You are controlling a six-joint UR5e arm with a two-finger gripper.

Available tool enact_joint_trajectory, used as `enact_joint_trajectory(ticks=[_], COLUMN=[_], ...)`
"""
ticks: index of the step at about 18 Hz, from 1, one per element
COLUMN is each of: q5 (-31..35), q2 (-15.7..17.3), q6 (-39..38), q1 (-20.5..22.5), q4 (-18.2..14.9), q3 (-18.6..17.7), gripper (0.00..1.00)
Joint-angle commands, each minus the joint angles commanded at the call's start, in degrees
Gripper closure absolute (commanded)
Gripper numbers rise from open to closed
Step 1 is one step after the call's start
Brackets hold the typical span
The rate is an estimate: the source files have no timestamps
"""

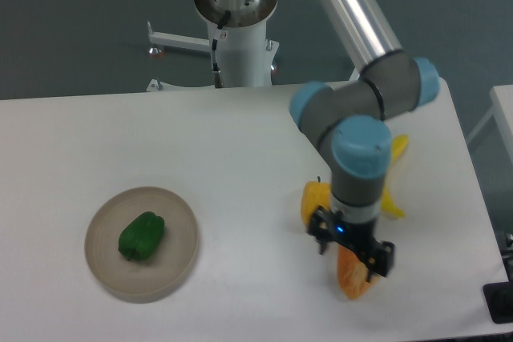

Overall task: Pick up the green pepper from the plate
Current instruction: 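Move the open gripper from the orange object over to the plate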

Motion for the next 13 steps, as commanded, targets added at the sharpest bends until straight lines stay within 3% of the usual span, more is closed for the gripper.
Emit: enact_joint_trajectory(ticks=[4, 9, 13], q5=[-1.59, -1.50, -1.50], q2=[3.70, 3.97, 4.23], q6=[-6.95, -14.61, -19.09], q1=[-2.98, -8.52, -12.21], q4=[0.35, 1.41, 6.40], q3=[-6.08, -9.16, -13.02], gripper=[0.00, 0.00, 0.00])
